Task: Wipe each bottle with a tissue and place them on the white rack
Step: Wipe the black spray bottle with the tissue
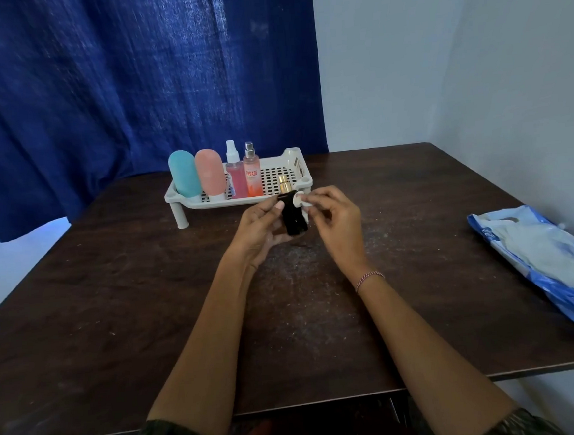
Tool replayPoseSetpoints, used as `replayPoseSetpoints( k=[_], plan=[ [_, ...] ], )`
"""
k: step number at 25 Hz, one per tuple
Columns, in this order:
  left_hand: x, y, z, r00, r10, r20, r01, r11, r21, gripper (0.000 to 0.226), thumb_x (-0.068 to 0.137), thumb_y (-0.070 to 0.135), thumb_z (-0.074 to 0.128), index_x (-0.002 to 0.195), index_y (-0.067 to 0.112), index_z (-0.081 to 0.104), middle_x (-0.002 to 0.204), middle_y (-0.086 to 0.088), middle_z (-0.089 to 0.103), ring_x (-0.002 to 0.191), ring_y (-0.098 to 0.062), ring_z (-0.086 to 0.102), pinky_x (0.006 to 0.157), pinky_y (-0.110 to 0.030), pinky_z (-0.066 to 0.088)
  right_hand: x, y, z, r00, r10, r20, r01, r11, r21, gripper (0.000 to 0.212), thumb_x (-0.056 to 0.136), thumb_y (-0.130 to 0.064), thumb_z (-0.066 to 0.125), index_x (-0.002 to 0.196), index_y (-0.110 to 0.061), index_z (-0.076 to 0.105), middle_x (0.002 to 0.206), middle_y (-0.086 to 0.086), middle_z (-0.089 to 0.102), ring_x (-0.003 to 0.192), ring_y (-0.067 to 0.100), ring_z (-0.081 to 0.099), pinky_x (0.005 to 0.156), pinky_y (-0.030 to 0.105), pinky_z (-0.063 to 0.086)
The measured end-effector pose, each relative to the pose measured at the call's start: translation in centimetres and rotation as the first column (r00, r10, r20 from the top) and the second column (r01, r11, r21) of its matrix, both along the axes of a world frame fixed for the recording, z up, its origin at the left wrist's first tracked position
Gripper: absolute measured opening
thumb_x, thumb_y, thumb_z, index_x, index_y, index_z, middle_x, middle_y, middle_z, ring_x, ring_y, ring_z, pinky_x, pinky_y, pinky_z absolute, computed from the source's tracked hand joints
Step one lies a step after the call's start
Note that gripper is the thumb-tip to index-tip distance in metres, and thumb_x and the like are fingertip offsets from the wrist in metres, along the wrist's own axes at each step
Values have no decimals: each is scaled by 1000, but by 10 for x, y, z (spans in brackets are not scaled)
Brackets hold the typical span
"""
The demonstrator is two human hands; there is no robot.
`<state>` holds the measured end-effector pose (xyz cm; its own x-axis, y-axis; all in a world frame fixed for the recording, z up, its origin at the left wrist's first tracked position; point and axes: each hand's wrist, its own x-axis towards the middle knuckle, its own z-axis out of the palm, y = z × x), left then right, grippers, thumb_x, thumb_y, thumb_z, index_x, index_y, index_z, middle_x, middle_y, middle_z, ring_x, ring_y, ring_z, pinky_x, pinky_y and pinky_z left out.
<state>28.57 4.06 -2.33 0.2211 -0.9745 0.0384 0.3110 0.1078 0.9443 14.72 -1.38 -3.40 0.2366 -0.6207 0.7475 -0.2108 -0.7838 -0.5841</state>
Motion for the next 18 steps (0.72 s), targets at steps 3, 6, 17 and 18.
replayPoseSetpoints(
  k=[3,6,17,18],
  plan=[
    [-4,-1,-1,1000,-10,-4,10,1000,-3,29,97,10,45,124,12,56,113,-7,65,104,-20,63,75,-41,59,0,2,1,1000,7,-29,-9,999,-43,25,83,4,61,105,-6,68,104,5,59,101,4,52,89,15,47],
    [2,-2,-3,991,74,-111,-76,997,-9,44,97,9,47,140,17,43,128,-10,58,108,-21,62,72,-42,59,2,6,-1,986,68,-152,-85,990,-110,27,81,5,63,103,-7,69,101,6,60,101,14,54,92,20,45],
    [-2,-4,1,963,159,-215,-136,984,119,17,92,13,56,108,10,62,100,-10,68,81,-18,70,63,-35,59,8,7,-1,992,75,-106,-77,997,-11,22,79,-1,68,99,-11,72,97,3,65,94,13,59,83,26,52],
    [-2,-5,2,957,176,-229,-148,980,137,14,93,14,55,105,10,62,98,-10,68,79,-18,70,62,-34,59,9,8,0,993,81,-89,-81,997,3,22,78,-1,68,98,-11,72,97,3,65,94,12,59,82,24,51]
  ],
)
